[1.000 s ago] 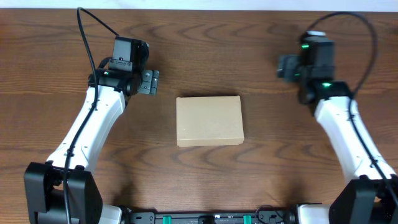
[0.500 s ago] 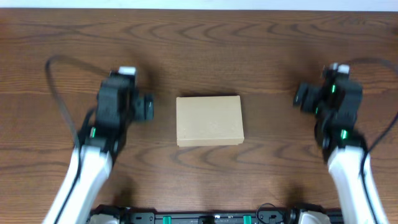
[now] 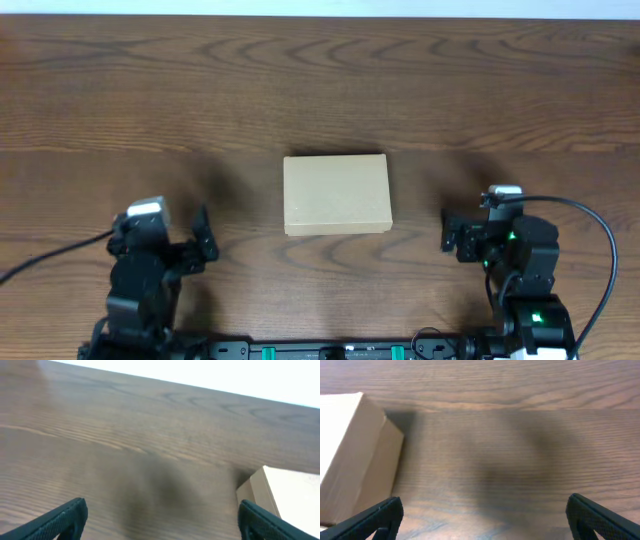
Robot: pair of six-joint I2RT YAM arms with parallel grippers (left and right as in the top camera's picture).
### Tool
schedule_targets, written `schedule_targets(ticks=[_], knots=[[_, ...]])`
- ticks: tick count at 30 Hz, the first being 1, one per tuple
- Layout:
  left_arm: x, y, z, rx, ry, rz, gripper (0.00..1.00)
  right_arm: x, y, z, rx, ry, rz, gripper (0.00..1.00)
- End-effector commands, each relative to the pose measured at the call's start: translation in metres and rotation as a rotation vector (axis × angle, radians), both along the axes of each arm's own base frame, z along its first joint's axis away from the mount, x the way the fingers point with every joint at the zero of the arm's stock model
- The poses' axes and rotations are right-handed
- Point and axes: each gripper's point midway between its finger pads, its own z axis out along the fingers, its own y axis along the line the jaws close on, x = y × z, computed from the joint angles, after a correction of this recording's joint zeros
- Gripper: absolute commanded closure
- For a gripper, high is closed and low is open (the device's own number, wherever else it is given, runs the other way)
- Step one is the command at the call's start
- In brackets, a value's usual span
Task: Pack container
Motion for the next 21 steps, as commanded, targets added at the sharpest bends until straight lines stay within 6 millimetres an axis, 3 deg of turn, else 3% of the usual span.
schedule_targets(ticks=[1,21], knots=[[-0.0037,0.0065,-0.0016,0.005,0.002,0.036,0.05,-0.0045,0.0023,-0.0053,-0.013,0.019,0.019,0.01],[-0.0060,0.0065,-0.0065,0.001,0.023,0.037,0.05,-0.0070,0.0023,-0.0093,-0.013,0.039,0.019,0.01]])
